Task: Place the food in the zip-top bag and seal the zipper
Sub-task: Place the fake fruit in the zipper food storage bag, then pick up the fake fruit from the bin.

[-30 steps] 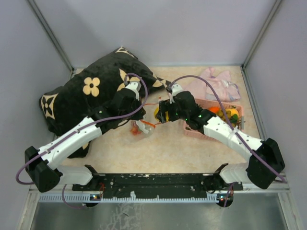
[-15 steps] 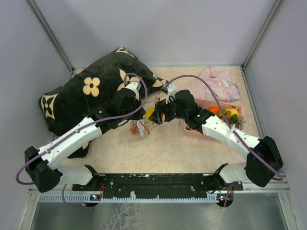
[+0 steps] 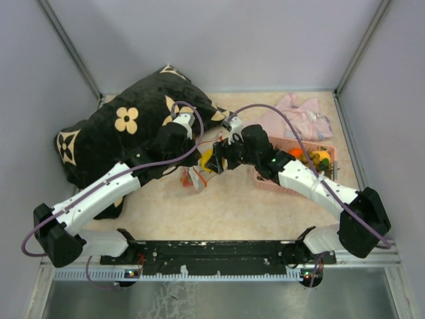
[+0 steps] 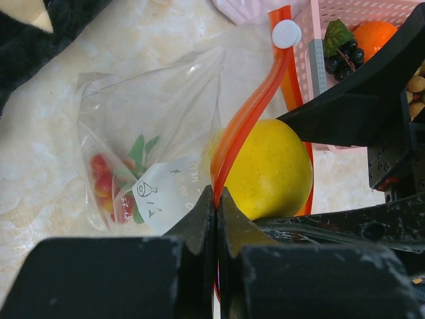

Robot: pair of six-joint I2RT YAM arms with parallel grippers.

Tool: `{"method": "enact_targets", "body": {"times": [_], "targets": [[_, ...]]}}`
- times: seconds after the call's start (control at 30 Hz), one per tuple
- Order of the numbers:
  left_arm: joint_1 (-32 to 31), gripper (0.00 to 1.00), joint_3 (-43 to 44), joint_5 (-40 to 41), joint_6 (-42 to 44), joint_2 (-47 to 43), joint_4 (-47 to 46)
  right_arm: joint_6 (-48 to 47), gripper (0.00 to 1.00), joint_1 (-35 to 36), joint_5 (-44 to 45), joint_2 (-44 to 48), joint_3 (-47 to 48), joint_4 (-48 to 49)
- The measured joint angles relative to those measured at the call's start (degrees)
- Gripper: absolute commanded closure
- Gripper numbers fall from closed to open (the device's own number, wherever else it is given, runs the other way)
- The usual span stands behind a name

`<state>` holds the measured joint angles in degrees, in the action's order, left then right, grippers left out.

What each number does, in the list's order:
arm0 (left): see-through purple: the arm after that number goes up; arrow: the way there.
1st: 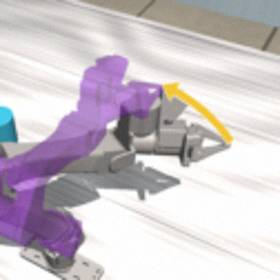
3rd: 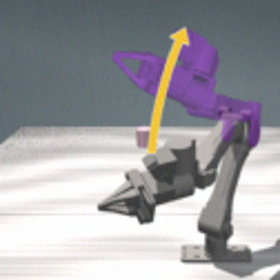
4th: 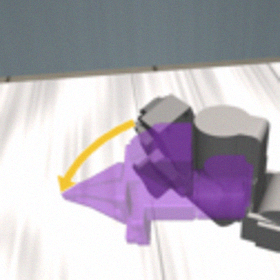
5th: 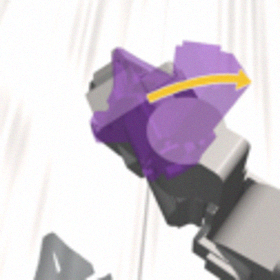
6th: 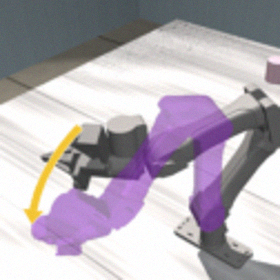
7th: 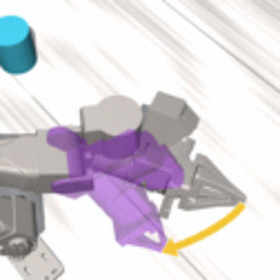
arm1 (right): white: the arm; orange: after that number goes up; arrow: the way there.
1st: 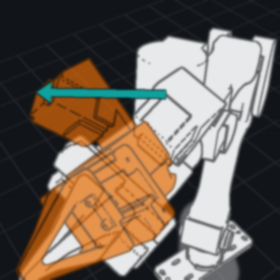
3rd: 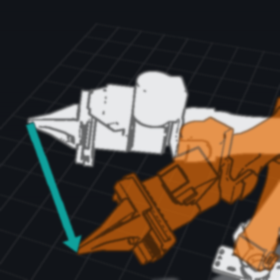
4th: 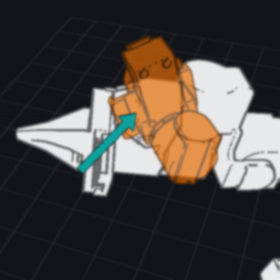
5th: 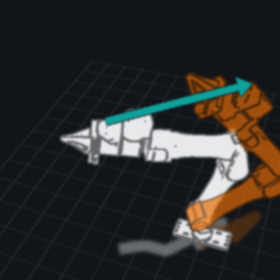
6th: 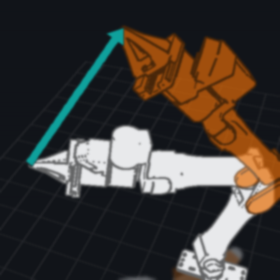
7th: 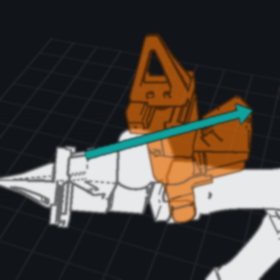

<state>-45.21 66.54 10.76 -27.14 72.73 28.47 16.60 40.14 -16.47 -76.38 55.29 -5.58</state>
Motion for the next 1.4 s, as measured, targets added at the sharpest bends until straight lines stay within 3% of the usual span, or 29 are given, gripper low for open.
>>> {"method": "enact_targets", "body": {"times": [0.3,0.73,1.03,1.4], "targets": [[0.0,1.00,-0.2,-0.3,0.1,-0.6,-0.1,0.1,0.01,0.0,-0.8,-0.3,0.0,0.0],[0.0,1.00,-0.5,-0.3,0.2,-0.9,-0.2,-1.0,0.01,0.0,2.7,4.0,0.8,-4.0],[0.0,1.00,-0.6,-0.3,0.2,-0.9,-0.2,-3.2,0.01,-1.7,13.4,13.7,3.6,-14.4],[0.0,1.00,-0.6,-0.3,0.2,-0.9,-0.2,-1.8,0.01,-10.4,32.3,14.8,4.5,-33.4]]}}
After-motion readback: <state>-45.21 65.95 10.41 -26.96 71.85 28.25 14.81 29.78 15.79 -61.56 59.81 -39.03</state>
